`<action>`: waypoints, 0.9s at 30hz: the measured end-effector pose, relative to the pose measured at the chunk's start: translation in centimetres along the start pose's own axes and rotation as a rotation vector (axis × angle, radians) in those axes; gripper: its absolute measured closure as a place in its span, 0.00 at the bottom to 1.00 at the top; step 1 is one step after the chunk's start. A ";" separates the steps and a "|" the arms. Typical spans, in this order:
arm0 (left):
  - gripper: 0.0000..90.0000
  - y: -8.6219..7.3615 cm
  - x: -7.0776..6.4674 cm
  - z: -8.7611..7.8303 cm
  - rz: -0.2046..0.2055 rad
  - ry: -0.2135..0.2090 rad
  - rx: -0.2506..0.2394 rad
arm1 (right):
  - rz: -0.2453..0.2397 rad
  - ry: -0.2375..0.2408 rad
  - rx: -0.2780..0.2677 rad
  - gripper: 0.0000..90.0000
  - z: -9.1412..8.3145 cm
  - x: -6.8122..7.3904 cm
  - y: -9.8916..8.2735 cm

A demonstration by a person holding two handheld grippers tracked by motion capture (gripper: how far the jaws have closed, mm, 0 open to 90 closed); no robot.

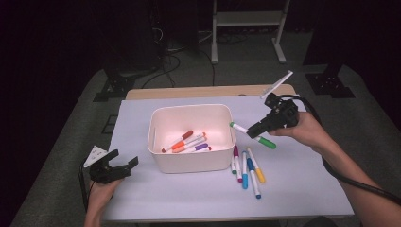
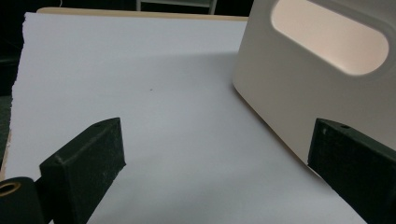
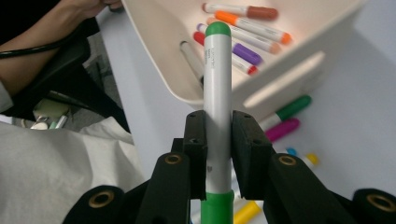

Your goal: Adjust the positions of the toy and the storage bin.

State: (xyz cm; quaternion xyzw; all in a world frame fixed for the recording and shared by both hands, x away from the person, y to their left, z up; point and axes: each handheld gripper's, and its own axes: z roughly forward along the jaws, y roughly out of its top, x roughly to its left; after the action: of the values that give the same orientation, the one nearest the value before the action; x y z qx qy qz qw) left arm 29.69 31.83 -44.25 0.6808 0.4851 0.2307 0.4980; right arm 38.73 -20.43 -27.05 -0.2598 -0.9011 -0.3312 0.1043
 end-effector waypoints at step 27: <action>0.03 0.1 0.3 -0.2 -0.003 -0.007 -0.014 | -0.169 0.112 0.144 0.84 8.8 2.9 10.5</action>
State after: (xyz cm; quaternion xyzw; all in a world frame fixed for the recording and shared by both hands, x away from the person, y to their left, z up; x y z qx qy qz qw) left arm 29.70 32.15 -44.16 0.6775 0.4826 0.2310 0.5048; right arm 41.82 -6.79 -27.03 -0.1559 -0.9340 -0.2871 0.1447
